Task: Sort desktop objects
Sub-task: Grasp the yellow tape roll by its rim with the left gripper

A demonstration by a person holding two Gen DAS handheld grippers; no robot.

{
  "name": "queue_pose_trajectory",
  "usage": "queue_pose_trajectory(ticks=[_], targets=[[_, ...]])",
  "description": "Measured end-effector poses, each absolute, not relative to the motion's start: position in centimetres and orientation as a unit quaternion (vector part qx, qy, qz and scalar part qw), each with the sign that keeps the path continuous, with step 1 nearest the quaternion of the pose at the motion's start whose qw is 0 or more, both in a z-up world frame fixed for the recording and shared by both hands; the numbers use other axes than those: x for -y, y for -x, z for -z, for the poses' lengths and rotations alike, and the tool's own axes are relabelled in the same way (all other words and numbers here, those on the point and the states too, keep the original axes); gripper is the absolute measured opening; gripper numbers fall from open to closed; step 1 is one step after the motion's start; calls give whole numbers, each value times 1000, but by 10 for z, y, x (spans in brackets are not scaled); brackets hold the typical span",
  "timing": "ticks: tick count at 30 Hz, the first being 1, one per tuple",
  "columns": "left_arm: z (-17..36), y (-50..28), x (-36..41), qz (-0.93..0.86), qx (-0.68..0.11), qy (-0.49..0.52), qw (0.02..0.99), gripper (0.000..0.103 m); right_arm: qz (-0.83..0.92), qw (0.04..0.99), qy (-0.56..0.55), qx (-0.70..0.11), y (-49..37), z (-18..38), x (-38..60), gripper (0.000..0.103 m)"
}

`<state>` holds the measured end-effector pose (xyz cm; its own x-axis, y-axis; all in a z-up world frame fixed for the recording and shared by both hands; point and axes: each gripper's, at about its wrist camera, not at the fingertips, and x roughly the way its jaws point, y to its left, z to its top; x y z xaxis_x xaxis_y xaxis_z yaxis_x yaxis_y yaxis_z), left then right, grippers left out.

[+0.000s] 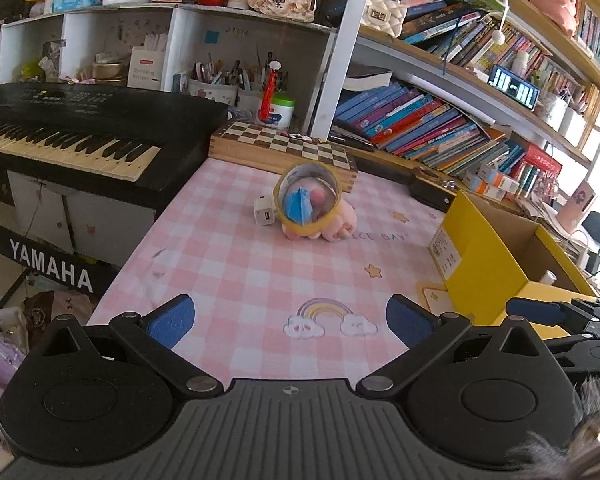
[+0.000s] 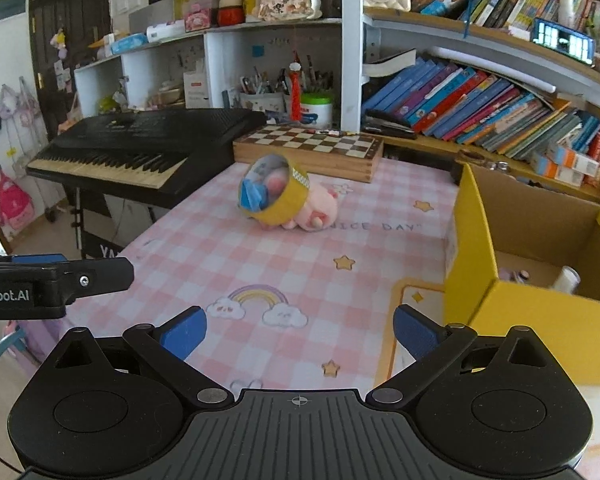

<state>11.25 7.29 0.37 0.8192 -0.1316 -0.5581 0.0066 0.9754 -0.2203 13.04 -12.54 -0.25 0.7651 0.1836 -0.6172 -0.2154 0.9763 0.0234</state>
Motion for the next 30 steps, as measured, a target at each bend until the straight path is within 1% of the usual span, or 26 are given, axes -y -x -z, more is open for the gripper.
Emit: queue_pose_trajectory(ticks=[21,30], targets=[[-5,-220,-57,34,-307,88,947,103,-136,924,36,-355,-212,18,134,99],[9,-275,-48,55,-319,77,943,103,-136,919,45,-368,-234,28,136,99]])
